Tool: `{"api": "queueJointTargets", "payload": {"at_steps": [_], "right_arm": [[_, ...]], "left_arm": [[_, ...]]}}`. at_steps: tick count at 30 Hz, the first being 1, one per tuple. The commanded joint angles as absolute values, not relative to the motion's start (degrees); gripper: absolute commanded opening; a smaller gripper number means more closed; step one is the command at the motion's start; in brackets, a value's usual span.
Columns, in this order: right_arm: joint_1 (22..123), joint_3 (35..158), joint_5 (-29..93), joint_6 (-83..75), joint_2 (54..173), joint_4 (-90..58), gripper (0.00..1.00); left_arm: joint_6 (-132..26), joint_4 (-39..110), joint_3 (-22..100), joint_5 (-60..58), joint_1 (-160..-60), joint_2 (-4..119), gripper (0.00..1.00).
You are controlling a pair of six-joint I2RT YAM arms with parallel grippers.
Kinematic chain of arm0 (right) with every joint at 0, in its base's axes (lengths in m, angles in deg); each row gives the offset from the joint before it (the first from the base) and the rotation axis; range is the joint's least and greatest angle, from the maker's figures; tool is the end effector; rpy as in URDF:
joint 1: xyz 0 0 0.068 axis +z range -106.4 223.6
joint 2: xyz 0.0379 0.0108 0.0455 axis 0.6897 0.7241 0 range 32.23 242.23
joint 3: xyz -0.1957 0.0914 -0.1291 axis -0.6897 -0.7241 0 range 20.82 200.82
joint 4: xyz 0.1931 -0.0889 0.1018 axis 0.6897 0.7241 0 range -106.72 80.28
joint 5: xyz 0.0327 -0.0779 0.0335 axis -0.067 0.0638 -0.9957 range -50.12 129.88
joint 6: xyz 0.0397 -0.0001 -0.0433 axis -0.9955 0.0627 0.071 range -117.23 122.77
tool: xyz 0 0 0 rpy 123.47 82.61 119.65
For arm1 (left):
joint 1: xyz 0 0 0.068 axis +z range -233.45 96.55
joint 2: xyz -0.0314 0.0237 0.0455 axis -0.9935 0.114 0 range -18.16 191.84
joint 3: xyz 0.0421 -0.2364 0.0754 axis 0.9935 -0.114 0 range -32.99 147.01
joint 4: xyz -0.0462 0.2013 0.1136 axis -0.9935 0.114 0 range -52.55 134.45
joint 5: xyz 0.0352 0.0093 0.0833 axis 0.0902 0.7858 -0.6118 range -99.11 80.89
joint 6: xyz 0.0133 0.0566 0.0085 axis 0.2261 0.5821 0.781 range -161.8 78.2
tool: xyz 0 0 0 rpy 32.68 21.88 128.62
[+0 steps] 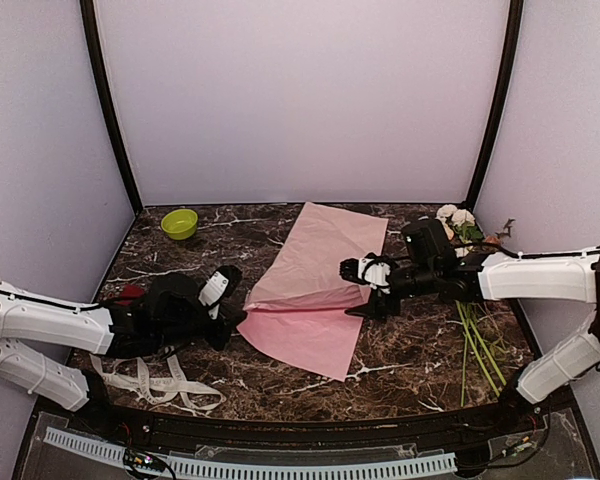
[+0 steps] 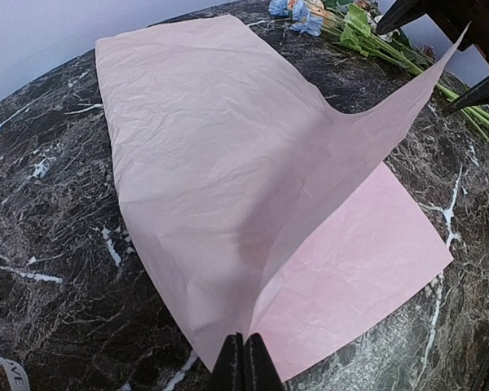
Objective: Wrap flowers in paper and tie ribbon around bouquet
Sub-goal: Pass from the left arm to the right
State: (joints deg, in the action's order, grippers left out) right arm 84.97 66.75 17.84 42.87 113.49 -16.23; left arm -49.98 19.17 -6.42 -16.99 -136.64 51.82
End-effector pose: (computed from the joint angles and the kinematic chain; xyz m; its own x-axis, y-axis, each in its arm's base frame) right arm 0.2049 0.2019 0.2097 0.2058 -0.6144 -0.7617 -0.9262 0.1291 -0.3543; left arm 0.1493 -0.1897 0.1858 -0.3542 0.2379 -0.9044 0.6750 0.7343 -0.0712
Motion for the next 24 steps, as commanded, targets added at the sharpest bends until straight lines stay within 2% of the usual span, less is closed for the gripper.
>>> {"api": "queueJointTargets", "payload": {"at_steps": [1, 8, 9, 10, 11, 12, 13, 14, 16, 17, 18, 19, 20, 22, 24], "right_arm": [[85.7, 64.6, 17.8, 43.2, 110.4, -17.3, 0.81], [85.6, 63.0, 17.8, 43.2, 107.2, -13.7, 0.81], [85.7, 62.6, 15.6, 43.2, 106.7, -13.9, 0.20], [85.7, 62.0, 15.4, 43.2, 106.0, -15.0, 0.08], [85.6, 61.2, 16.9, 41.2, 105.1, -16.6, 0.23], [85.5, 60.3, 18.4, 45.5, 104.0, -17.8, 0.48], [85.3, 59.2, 19.2, 45.1, 102.6, -19.4, 0.77], [85.2, 57.8, 20.4, 43.7, 100.9, -22.0, 0.97], [84.3, 54.9, 21.9, 40.3, 97.5, -26.5, 1.00], [83.3, 54.1, 20.4, 39.7, 95.9, -26.7, 0.93], [82.4, 53.4, 18.8, 39.1, 94.0, -26.4, 0.76], [81.6, 52.7, 18.0, 37.8, 92.8, -26.8, 0.66], [81.0, 52.0, 17.6, 36.9, 91.7, -27.2, 0.69], [80.6, 50.4, 17.5, 37.1, 89.9, -27.7, 0.87], [80.5, 49.0, 16.7, 38.8, 88.9, -27.6, 0.97]], "left_arm": [[-50.7, 18.2, -6.3, -16.2, -136.4, 52.8, 0.00], [-50.8, 18.0, -6.1, -15.9, -136.4, 53.6, 0.00], [-50.8, 18.0, -6.1, -15.8, -136.4, 53.7, 0.00], [-50.7, 18.0, -6.1, -15.7, -136.4, 53.8, 0.00], [-50.7, 18.0, -6.0, -15.7, -136.4, 53.9, 0.00], [-50.8, 18.0, -6.1, -15.7, -136.4, 54.0, 0.00], [-50.9, 17.9, -6.1, -15.6, -136.4, 54.1, 0.00], [-50.9, 17.8, -6.1, -15.5, -136.4, 54.3, 0.00], [-50.9, 17.9, -6.1, -14.8, -136.4, 54.6, 0.00], [-51.0, 18.1, -6.1, -14.5, -136.4, 54.7, 0.00], [-51.1, 18.2, -6.0, -14.3, -136.4, 54.9, 0.00], [-51.3, 18.1, -6.0, -14.2, -136.4, 55.0, 0.00], [-51.4, 18.1, -6.1, -14.2, -136.4, 55.0, 0.00], [-51.4, 17.8, -6.1, -14.0, -136.4, 55.1, 0.00], [-51.4, 17.4, -6.1, -13.8, -136.4, 55.1, 0.00]]}}
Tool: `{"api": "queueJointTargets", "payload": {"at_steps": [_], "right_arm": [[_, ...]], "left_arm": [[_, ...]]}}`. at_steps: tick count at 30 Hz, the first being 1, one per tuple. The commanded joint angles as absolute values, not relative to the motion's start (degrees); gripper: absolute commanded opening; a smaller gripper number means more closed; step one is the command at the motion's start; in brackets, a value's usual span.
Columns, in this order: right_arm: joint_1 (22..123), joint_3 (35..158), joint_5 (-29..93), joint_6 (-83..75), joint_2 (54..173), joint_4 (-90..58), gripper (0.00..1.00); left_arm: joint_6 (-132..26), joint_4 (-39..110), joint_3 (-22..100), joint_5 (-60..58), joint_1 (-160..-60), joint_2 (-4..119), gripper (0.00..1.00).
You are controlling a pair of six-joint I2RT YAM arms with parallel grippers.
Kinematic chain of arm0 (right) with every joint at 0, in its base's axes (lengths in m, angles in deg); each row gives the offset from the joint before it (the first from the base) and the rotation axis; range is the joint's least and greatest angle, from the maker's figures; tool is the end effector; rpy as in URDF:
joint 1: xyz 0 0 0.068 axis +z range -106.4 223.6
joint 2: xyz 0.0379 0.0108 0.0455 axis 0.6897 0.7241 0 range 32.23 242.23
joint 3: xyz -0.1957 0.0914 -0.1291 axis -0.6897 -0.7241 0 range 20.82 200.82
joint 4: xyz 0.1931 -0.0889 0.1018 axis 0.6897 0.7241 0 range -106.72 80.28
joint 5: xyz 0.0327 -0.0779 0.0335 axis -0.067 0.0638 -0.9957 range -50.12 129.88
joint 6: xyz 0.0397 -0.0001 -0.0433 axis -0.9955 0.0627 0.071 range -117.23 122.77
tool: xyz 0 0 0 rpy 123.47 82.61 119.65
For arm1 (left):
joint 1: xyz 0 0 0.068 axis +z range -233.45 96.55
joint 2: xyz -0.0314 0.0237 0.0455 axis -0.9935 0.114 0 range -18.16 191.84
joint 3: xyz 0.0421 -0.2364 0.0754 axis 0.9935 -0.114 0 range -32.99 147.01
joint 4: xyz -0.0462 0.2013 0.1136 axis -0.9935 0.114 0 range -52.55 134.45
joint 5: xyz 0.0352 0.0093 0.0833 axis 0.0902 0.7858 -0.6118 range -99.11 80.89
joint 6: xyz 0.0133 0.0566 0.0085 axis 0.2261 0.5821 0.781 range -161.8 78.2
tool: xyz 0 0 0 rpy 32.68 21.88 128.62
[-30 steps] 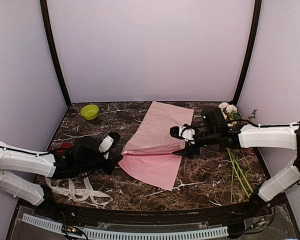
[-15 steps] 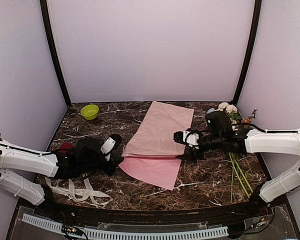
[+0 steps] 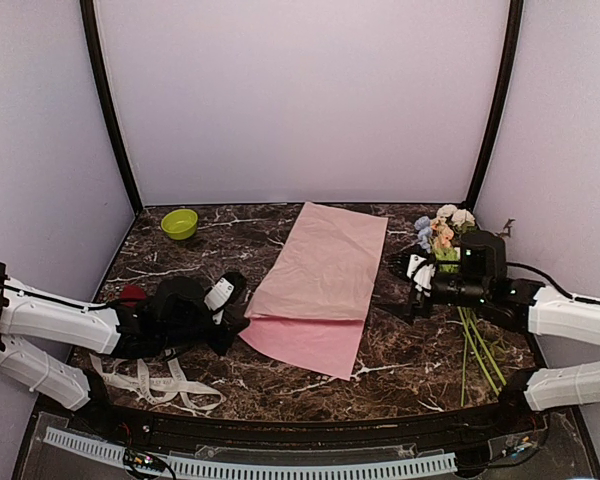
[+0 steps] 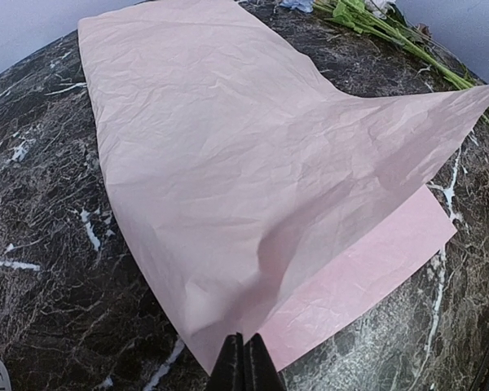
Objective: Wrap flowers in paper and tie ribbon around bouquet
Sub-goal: Pass from the left arm to the right
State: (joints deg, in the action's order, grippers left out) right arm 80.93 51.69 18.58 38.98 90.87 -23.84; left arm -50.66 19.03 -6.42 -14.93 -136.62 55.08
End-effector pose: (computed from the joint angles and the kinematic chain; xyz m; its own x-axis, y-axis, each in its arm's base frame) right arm 0.1660 0.1462 0.2320 0.2672 -0.4884 -0.8307 -0.8396 0.3051 -0.4495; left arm 0.1506 -0.1938 0.1733 -0.3948 0.2714 -0.8778 0.6900 0.7184 -0.0883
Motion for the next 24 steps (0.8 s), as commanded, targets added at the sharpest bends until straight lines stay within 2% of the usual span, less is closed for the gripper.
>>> {"api": "queueJointTargets", "payload": {"at_steps": [1, 5, 9, 12, 14, 17, 18, 19, 24], "right_arm": [[80.6, 48.6, 16.1, 39.3, 88.9, -27.8, 1.00], [81.0, 48.8, 10.5, 39.9, 92.8, -27.8, 1.00], [83.5, 50.5, 11.9, 44.2, 100.2, -26.3, 1.00], [84.6, 52.2, 12.5, 45.4, 105.5, -28.3, 0.94], [84.9, 53.7, 11.9, 45.2, 108.5, -30.1, 0.76], [85.1, 56.4, 10.1, 44.2, 112.2, -30.4, 0.29], [85.3, 57.1, 9.9, 44.1, 112.6, -30.1, 0.10], [85.6, 57.3, 10.3, 43.8, 112.8, -30.4, 0.00], [86.2, 57.1, 11.6, 44.9, 110.1, -29.7, 0.00]], "left_arm": [[-51.4, 17.4, -5.9, -13.7, -136.4, 55.1, 0.00], [-51.9, 17.0, -5.9, -13.8, -136.4, 54.9, 0.00], [-51.9, 17.0, -5.9, -13.8, -136.4, 54.6, 0.00], [-51.8, 17.5, -5.8, -14.0, -136.4, 54.3, 0.00], [-51.9, 17.7, -5.9, -14.1, -136.4, 54.1, 0.00], [-51.8, 17.9, -6.1, -14.3, -136.4, 53.7, 0.00], [-51.7, 18.1, -6.2, -14.4, -136.4, 53.5, 0.00], [-51.7, 18.2, -6.3, -14.4, -136.4, 53.3, 0.00], [-50.2, 18.4, -6.9, -12.7, -136.4, 52.9, 0.00]]}}
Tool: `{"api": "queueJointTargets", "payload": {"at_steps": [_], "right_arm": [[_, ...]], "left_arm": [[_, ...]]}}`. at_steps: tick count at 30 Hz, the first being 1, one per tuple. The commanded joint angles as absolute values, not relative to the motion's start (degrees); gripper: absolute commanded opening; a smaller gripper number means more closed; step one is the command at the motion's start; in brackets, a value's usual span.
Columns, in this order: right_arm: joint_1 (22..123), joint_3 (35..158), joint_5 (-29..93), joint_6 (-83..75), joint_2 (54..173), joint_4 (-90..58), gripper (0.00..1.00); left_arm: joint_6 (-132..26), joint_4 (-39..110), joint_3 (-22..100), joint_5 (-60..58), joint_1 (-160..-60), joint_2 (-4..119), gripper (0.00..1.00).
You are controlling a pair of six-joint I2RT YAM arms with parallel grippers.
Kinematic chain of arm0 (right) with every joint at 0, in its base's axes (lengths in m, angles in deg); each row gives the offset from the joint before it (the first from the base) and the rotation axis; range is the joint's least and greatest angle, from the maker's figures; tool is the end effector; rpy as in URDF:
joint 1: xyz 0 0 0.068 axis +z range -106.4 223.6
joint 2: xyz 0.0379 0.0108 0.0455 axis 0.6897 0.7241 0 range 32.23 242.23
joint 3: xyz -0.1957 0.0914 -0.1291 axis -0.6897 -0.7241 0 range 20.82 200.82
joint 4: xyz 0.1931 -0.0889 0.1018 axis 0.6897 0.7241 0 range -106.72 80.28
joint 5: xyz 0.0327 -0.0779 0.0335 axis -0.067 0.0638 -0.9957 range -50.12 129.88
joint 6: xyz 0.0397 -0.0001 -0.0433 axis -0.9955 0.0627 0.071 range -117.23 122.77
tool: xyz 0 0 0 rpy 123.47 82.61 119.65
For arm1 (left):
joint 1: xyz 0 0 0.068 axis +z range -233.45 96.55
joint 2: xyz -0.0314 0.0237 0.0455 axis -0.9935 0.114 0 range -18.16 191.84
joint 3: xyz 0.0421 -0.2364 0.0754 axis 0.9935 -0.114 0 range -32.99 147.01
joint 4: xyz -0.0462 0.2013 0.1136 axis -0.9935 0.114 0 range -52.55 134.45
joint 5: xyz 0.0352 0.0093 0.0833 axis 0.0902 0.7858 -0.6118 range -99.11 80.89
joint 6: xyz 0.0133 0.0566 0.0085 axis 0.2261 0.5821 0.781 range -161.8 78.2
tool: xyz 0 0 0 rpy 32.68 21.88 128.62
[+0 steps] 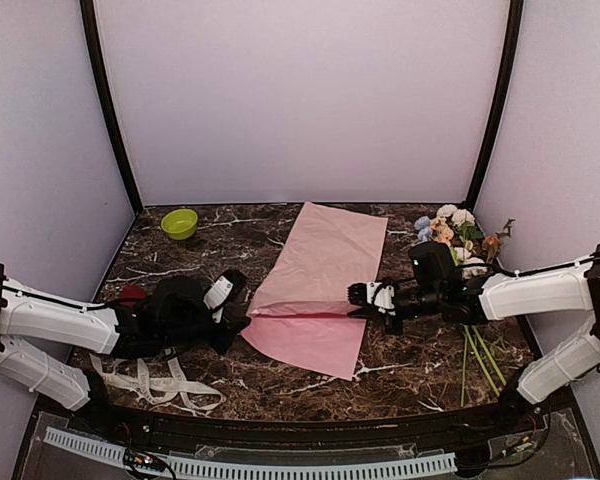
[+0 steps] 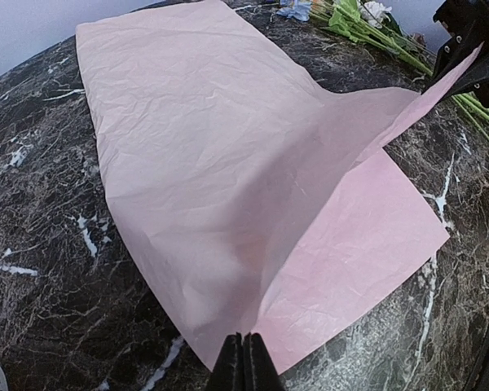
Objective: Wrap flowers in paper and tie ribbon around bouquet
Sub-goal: Pass from the left arm to the right
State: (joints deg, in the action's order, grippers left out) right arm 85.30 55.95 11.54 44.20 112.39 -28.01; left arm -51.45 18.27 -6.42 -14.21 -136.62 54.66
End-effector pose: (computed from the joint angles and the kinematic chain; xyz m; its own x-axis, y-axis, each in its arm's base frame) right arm 0.1861 0.1930 0.1788 0.2716 -0.5381 -0.7980 -0.9344 0.0513 -0.3526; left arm 0.1503 -0.1943 0.1763 -0.3947 0.2483 -0.8846 0.6933 0.7123 -0.1094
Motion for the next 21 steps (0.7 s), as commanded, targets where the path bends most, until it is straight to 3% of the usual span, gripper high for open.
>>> {"api": "queueJointTargets", "payload": {"at_steps": [1, 3, 6, 9, 13, 18, 21], "right_arm": [[86.2, 57.2, 12.0, 45.2, 109.2, -29.1, 0.00], [86.4, 58.1, 12.7, 46.8, 107.4, -26.6, 0.00], [88.0, 61.0, 15.2, 51.1, 105.6, -18.4, 0.00], [90.6, 64.4, 18.2, 55.7, 104.2, -11.2, 0.00], [93.8, 68.7, 22.0, 59.9, 102.7, -5.1, 0.00], [97.3, 73.5, 26.8, 65.1, 102.4, 1.9, 0.00], [97.5, 75.4, 28.2, 66.3, 102.4, 4.4, 0.00]], "left_arm": [[-49.1, 18.4, -6.9, -11.3, -136.4, 52.9, 0.00], [-45.9, 19.1, -6.0, -7.5, -136.5, 52.9, 0.01], [-39.4, 23.1, -2.6, -7.0, -138.6, 52.5, 0.50], [-31.1, 26.9, 1.2, -7.9, -142.2, 51.5, 0.66], [-27.1, 30.4, 7.5, -6.4, -144.7, 52.3, 0.72], [-26.3, 32.8, 13.3, -8.7, -146.4, 54.5, 0.72], [-25.7, 32.8, 13.9, -0.5, -146.6, 51.5, 0.71]]}}
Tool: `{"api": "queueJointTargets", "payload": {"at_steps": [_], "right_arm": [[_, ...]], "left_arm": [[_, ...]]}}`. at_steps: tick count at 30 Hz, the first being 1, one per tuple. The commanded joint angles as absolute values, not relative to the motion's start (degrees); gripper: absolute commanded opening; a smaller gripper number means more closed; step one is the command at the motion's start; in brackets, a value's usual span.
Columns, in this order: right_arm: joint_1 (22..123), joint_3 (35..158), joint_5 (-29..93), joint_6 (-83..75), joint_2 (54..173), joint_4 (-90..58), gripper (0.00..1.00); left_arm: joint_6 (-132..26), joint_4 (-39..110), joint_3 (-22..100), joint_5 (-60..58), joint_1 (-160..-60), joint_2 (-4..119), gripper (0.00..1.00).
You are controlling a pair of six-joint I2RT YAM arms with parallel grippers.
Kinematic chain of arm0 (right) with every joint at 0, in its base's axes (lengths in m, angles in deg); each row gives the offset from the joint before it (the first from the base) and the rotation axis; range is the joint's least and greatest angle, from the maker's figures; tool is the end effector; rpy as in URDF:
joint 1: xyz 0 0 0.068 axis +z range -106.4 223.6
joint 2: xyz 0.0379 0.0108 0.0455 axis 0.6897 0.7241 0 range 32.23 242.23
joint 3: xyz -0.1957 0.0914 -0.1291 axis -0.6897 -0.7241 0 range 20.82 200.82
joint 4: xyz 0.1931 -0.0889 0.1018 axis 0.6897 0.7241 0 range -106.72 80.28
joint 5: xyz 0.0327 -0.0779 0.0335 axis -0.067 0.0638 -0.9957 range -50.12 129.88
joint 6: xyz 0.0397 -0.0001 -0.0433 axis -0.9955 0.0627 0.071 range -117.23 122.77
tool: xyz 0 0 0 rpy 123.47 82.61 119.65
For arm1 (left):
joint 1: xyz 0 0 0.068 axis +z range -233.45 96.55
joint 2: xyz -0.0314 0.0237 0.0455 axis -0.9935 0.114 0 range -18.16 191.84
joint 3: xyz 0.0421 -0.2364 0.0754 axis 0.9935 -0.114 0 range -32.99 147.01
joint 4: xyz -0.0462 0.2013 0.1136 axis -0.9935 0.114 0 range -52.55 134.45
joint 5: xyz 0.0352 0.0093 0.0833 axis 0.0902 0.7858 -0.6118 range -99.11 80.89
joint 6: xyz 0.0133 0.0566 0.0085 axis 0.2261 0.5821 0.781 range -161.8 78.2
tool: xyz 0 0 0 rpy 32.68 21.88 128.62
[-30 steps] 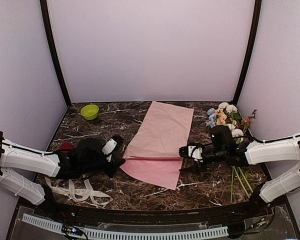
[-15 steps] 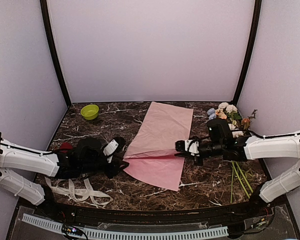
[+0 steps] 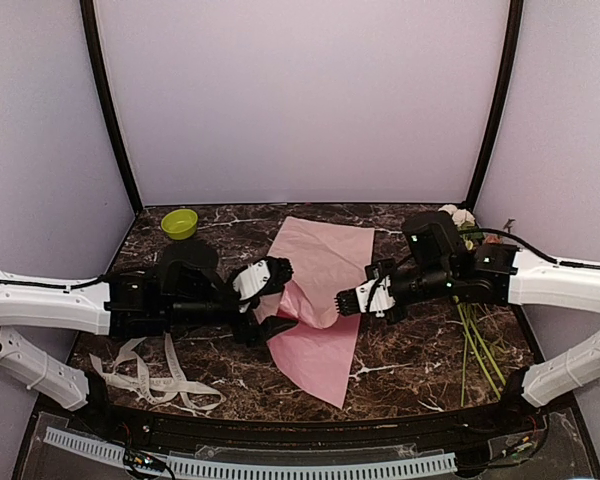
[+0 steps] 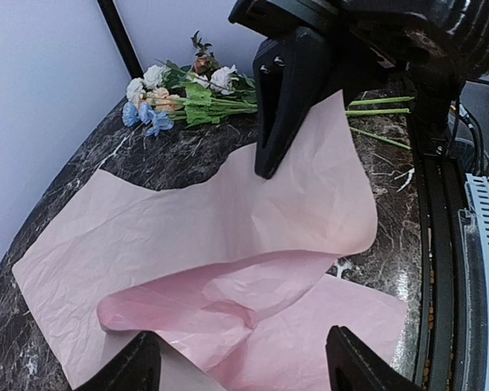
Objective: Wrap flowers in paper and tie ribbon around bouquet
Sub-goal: Pass from the left arm to the right
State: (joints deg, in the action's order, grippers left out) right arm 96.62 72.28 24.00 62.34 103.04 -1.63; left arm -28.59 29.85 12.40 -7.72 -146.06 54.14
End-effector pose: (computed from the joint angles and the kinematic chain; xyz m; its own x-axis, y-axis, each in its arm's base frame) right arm 0.1471 0.2149 0.2618 0.6073 -0.5722 -0.5511 -0.7512 -0.1878 -0.6328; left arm 0.1267 -0.2466 0.2607 0.0570 0.3863 -0.9206 0.9091 0.3610 0.2078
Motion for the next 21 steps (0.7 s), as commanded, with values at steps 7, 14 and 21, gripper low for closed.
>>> {"api": "queueJointTargets", "payload": {"at_steps": [7, 14, 21], "right_arm": [[97.4, 77.5, 32.4, 67.4, 102.0, 5.9, 0.00], [95.0, 79.9, 34.6, 68.5, 102.6, 7.8, 0.00], [97.6, 83.3, 30.2, 65.3, 105.2, 5.7, 0.00]], "left_arm": [[-25.9, 27.4, 8.4, 10.5, -146.6, 40.3, 0.71], [-26.7, 27.6, 1.7, -0.9, -146.6, 32.5, 0.88], [-32.6, 23.7, 8.5, -2.6, -146.7, 49.3, 0.83]]}}
